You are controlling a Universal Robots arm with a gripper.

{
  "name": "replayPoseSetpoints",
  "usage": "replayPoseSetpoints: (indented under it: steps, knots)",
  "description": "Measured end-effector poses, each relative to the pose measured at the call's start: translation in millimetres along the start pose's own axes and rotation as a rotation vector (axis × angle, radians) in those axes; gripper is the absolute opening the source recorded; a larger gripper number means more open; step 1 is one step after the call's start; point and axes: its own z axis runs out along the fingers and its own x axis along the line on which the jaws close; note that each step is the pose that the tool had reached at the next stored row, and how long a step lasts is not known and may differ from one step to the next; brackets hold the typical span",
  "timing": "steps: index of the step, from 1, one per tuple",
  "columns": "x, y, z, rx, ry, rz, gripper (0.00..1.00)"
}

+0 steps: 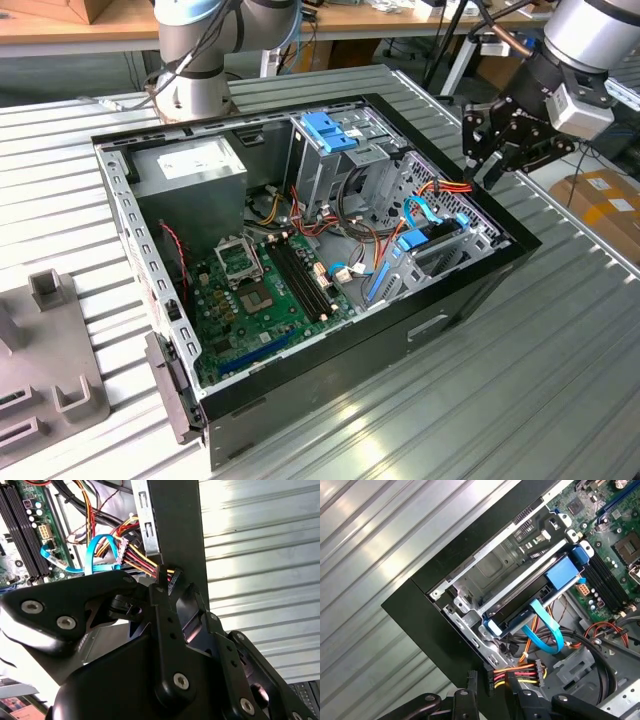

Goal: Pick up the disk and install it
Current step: 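Insert the first disk wire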

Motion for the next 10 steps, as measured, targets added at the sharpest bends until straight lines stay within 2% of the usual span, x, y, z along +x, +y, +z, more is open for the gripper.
replayPoseSetpoints:
  steps: [5, 10]
  knots:
    - [3.1, -2.0, 4.6, 0.0002, -0.0001, 0.000, 0.36]
    - [3.0, -2.1, 4.9, 0.0000, 0.0000, 0.000, 0.36]
